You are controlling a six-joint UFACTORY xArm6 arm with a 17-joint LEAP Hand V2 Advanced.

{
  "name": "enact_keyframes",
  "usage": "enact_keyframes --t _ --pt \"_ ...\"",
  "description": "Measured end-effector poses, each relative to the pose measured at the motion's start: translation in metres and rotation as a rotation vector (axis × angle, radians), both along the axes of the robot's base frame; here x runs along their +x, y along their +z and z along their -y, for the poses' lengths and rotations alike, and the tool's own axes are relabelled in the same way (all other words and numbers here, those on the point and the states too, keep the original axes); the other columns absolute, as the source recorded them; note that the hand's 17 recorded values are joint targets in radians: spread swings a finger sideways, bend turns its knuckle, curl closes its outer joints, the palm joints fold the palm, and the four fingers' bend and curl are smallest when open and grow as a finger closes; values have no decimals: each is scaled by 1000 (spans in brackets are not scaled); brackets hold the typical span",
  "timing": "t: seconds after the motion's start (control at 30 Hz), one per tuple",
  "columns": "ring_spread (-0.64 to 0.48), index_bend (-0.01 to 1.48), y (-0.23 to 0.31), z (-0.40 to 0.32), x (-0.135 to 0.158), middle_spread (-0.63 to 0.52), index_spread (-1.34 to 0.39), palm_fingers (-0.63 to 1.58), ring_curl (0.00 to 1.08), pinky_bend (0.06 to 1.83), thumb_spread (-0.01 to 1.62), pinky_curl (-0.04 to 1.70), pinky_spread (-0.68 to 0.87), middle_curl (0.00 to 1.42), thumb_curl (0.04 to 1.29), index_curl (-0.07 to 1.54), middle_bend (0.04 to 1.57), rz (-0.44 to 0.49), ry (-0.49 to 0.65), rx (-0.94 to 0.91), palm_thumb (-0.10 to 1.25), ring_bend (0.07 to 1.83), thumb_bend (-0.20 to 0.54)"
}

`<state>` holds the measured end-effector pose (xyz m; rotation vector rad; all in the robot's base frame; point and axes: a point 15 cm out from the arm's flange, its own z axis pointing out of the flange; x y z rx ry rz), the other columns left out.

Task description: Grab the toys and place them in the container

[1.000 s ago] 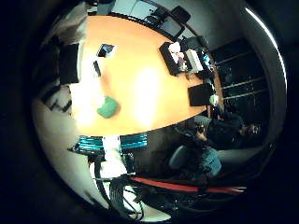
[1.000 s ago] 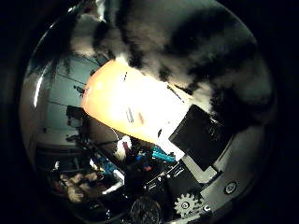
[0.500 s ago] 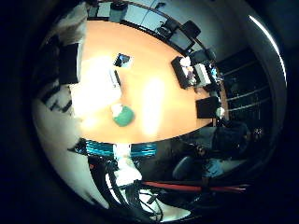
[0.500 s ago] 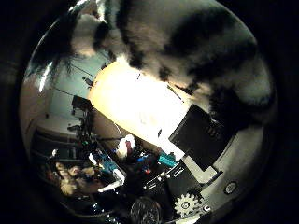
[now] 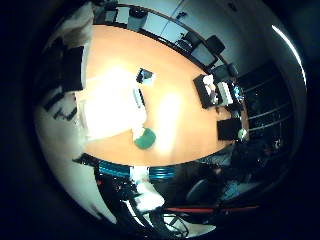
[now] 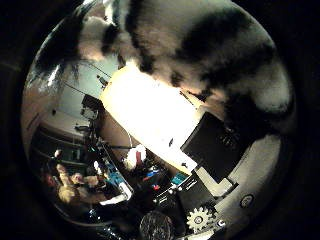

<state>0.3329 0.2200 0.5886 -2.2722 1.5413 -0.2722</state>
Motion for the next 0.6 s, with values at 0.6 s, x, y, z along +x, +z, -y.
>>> enact_keyframes --t 0.6 --pt "-262 626 -23 -44 52 -226 -328 988 789 992 1223 935 -328 938 496 949 990 65 34 -3 740 1163 -29"
